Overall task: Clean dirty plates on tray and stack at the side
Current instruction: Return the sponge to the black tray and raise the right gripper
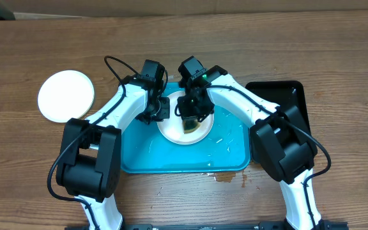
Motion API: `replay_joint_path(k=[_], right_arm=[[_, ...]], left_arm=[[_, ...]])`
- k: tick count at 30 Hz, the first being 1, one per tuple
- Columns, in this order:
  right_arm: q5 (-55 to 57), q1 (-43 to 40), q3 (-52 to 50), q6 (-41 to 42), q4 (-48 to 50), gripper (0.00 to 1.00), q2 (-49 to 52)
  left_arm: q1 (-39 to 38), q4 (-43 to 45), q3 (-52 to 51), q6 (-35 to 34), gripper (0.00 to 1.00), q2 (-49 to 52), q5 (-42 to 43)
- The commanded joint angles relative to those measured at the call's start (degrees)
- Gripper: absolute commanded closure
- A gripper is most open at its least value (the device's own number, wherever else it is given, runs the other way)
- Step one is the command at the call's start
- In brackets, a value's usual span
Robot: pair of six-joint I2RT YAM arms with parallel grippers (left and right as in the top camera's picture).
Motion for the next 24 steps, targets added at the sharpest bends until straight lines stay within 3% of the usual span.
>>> replay_joint_path(k=[1, 8, 18, 24], right_arm=[[-9.8, -3.4, 3.1, -3.3, -1.9, 0.96, -0.9], [-9.9, -12.0, 6.2, -6.7, -9.3, 0.96, -7.4], [8.6, -28.3, 5.4, -6.7, -23.0, 0.96, -11.1], [16.3, -31.5, 1.5, -6.7, -22.0, 0.96, -11.1]], left_arm=[[-0.4, 0.2, 0.0, 0.5, 0.87, 0.6, 1.1], [-0.4, 0.2, 0.0, 0.5, 0.87, 0.6, 1.1], [-0.4, 0.2, 0.0, 0.5, 0.85, 0.6, 1.1], [-0.4, 0.2, 0.0, 0.5, 0.81, 0.6, 1.1]])
